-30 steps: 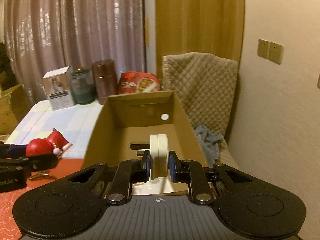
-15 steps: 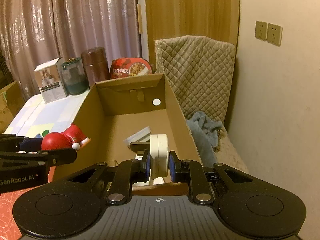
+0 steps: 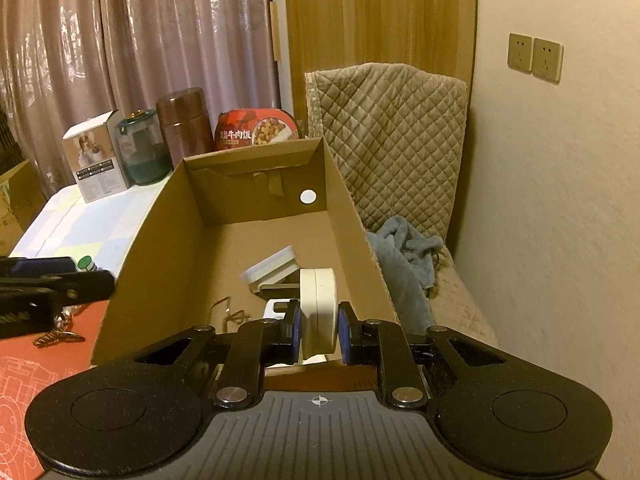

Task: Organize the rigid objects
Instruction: 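Open the left tool to drop the red toy while the right tool releases the tape roll, then withdraw both tools from the box back over the table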

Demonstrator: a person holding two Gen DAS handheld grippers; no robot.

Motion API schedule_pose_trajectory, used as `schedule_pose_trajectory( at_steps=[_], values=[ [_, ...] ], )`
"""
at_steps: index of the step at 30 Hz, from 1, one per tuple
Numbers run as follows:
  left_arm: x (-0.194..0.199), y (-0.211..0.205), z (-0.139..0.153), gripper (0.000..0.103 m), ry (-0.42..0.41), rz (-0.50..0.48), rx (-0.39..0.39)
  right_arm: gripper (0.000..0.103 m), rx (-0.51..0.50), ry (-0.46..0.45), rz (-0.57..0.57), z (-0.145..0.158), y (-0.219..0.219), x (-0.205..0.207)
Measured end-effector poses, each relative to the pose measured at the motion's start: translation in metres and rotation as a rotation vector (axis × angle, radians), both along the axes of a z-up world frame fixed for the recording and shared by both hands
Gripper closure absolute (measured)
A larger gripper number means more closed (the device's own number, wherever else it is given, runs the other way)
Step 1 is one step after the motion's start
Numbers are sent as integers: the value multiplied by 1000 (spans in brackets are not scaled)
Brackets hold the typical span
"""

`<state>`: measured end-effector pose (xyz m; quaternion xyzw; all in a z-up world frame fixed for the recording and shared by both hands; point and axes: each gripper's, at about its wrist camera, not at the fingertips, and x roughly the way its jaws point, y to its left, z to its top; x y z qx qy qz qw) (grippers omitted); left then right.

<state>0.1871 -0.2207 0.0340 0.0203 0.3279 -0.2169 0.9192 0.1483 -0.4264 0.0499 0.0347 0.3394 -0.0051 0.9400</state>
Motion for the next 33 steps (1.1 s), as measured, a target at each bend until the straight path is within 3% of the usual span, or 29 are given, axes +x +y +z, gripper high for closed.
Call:
schedule_pose_trajectory(
  at_steps=[12,13,14,16,33],
  values=[
    [-13,29,0,50,21,46,-15,87,58,-36,47,5,6,3],
    [-14,31,1,50,19,51,-12,80,53,-44,37,7,7,2],
    [-15,34,2,50,16,55,-9,61,49,-50,27,9,7,1],
    [-19,40,3,50,11,66,-8,42,64,-67,9,15,6,-5],
    [-68,120,24,46,-5,187,-2,41,91,-54,68,47,74,-60]
  ],
)
